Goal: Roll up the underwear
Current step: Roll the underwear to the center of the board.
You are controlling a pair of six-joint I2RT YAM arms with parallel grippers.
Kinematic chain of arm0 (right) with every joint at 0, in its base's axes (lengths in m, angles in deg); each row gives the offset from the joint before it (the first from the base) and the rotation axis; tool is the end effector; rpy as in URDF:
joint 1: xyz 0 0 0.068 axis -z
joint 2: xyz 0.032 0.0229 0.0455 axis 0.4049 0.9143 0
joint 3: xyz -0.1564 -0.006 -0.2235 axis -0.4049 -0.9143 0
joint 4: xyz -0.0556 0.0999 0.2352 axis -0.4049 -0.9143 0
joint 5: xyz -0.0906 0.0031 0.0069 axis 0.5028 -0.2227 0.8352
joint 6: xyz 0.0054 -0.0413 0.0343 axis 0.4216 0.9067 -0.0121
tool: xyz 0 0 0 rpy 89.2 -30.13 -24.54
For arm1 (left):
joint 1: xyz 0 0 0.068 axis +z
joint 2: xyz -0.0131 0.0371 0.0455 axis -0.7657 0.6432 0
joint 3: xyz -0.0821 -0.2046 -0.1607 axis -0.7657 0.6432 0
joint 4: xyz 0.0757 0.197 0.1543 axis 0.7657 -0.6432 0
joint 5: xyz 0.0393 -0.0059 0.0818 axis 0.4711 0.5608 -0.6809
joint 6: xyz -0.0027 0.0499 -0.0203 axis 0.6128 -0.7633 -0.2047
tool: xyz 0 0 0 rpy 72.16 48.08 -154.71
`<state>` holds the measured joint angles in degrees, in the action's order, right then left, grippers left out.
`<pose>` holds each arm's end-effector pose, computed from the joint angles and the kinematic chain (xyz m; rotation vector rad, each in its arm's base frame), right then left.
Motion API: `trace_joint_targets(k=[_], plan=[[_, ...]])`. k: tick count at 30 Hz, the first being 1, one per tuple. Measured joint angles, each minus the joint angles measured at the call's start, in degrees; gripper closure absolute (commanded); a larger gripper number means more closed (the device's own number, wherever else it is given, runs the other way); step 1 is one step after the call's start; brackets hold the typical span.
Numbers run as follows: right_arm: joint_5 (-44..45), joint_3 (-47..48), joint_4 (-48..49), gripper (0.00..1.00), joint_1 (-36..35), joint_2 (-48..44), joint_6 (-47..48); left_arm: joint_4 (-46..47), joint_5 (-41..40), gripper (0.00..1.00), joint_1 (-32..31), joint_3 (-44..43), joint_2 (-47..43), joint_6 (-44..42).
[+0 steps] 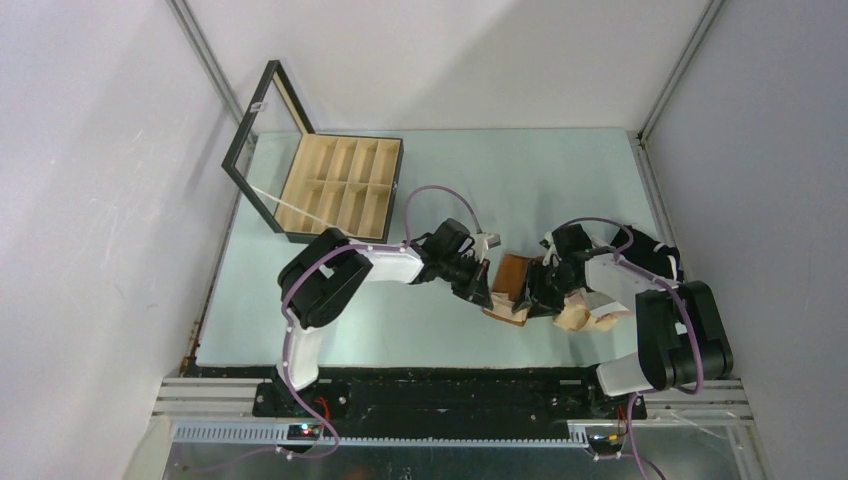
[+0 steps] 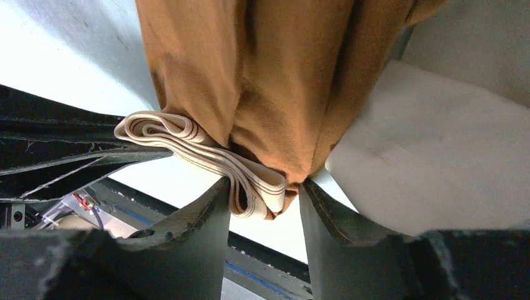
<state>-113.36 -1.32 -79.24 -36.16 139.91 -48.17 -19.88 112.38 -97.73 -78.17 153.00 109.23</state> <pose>0.2231 0.0638 0.1466 0.1481 2.9084 0.7281 0.2547 -0.3136 0.1243 0.9071 2.4626 -1.3259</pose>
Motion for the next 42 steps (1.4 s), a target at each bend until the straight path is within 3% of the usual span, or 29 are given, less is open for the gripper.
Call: trace_joint_targets(k=[1,2,3,4,5,7,12,17,21,26,31,35,42], plan=[[0.2,0.0,0.0,0.64,0.0,0.0,-0.2,0.0,0.1,0.93,0.0,0.0,0.0,-0.1],[0.6,0.0,0.1,0.80,-0.3,0.2,-0.5,0.0,0.1,0.87,0.1,0.0,0.0,-0.3],[0.9,0.1,0.2,0.86,-0.4,0.5,-0.7,-0.1,0.1,0.72,0.1,0.0,0.0,-0.4],[0.9,0.3,0.6,0.94,-0.7,1.0,-0.9,-0.3,0.1,0.67,0.1,-0.1,0.0,-0.5],[0.9,0.5,0.9,0.97,-0.9,1.4,-0.7,-0.7,-0.1,0.58,0.1,-0.3,0.0,-0.8],[1.2,1.2,0.3,1.00,-1.4,1.9,-0.2,-1.8,-0.9,0.50,0.2,-0.5,-0.1,-1.0],[2.8,3.8,-1.9,1.00,-3.1,3.7,2.2,-3.5,-5.8,0.38,1.3,5.4,-7.7,-3.9],[3.2,6.6,-4.6,1.00,-4.0,6.2,5.2,-0.2,-13.1,0.36,1.4,20.4,-27.4,-15.3],[2.9,7.1,-5.1,1.00,-3.8,6.7,5.9,13.6,-16.6,0.37,-4.7,28.7,-35.7,-30.8],[0.6,7.1,-5.2,1.00,-2.1,7.5,6.0,29.3,-17.9,0.40,-10.5,32.2,-27.3,-51.5],[-1.1,6.8,-5.0,1.00,-0.9,7.9,6.1,38.8,-17.5,0.45,-12.2,32.5,-18.7,-68.1],[-1.8,6.4,-4.6,1.00,-0.4,7.9,6.0,40.5,-17.3,0.51,-13.4,32.3,-16.2,-77.4],[-2.0,6.4,-4.5,1.00,-0.2,7.9,6.0,38.8,-18.4,0.47,-16.6,31.7,-13.8,-89.0]])
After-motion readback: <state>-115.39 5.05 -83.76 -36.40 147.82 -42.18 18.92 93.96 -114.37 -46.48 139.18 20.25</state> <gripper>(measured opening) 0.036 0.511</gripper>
